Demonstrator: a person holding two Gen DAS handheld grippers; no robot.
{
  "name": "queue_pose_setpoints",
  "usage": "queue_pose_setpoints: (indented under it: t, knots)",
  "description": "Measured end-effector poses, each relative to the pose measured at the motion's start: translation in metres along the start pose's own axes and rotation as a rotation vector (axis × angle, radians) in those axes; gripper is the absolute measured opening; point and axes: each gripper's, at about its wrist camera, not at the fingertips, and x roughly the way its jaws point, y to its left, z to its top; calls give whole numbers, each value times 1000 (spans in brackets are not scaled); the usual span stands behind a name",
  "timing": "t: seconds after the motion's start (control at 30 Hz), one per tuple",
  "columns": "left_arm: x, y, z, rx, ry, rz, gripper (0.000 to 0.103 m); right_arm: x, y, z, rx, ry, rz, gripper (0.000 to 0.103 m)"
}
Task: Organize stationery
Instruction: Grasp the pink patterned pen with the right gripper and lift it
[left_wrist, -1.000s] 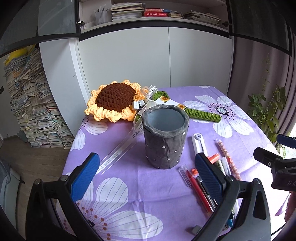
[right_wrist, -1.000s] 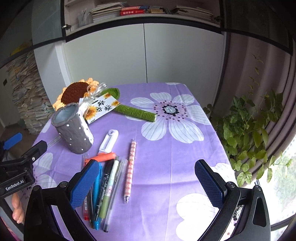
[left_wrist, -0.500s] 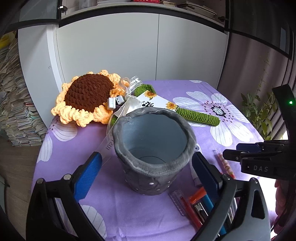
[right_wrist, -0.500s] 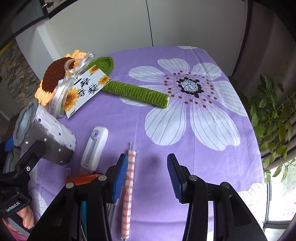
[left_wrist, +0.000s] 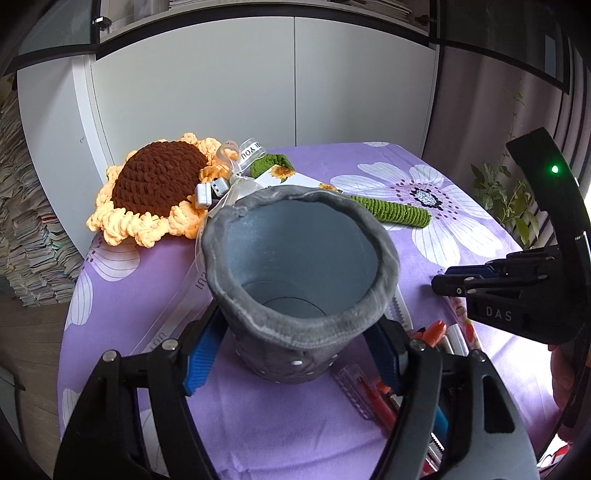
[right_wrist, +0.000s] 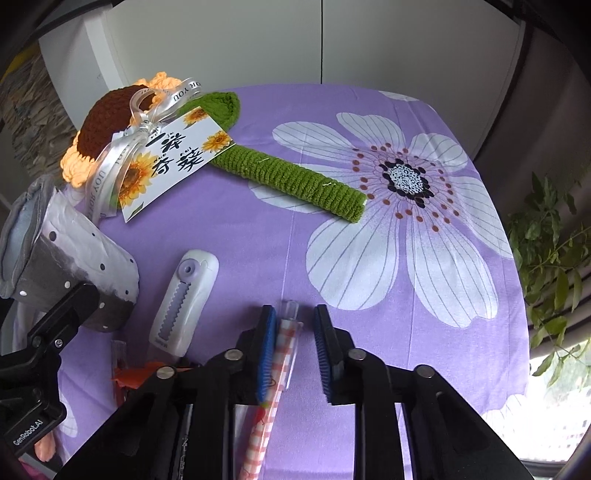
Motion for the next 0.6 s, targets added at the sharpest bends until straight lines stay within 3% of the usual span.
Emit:
queue_pose_setpoints:
  t: [0.17, 0.43, 0.6]
  knots:
    - [-17, 4, -7, 31, -40, 12, 70, -11, -5, -5, 36, 3, 57, 15]
    - [-15, 29, -21, -29, -52, 20, 70, -53, -6, -6, 44, -97, 95, 14]
    - [-12, 21, -25, 15, -61, 51, 70, -89, 4, 0, 23, -187, 134, 12]
